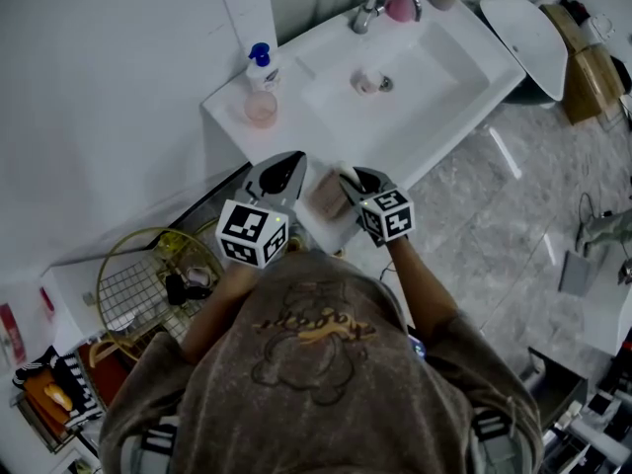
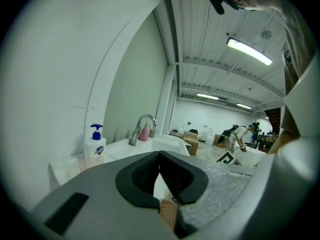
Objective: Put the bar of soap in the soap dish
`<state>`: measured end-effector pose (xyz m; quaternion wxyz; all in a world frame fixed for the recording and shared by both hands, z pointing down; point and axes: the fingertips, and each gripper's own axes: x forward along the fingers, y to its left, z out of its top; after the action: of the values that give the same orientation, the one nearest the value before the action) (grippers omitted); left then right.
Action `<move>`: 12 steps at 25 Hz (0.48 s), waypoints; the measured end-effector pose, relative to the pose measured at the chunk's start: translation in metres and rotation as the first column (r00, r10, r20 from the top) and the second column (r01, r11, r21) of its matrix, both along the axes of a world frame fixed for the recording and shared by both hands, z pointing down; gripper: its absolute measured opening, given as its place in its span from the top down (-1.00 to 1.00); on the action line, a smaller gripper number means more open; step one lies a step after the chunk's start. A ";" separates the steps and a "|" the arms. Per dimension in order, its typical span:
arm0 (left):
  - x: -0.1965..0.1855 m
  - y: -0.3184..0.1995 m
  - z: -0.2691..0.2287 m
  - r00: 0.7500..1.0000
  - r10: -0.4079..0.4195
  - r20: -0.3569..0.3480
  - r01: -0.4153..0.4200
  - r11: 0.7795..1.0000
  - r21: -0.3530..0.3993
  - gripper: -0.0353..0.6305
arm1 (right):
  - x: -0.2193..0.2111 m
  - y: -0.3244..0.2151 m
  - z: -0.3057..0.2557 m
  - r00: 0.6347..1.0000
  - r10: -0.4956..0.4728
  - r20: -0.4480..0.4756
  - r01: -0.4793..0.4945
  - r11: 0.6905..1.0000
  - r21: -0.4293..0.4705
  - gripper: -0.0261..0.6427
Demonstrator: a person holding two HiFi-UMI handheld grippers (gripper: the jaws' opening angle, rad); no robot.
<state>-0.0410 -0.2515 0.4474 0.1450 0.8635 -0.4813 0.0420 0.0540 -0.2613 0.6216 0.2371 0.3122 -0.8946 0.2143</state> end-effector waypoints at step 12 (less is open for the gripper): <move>-0.016 -0.004 0.005 0.999 -0.041 0.003 0.041 0.999 -0.010 0.88 | -0.013 0.000 0.032 0.989 -0.082 -0.127 0.072 0.994 -0.079 0.58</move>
<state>-0.0568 -0.2556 0.4524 0.1496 0.8526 -0.4988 0.0426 0.0413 -0.2615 0.6541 0.3145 0.2817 -0.8800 0.2175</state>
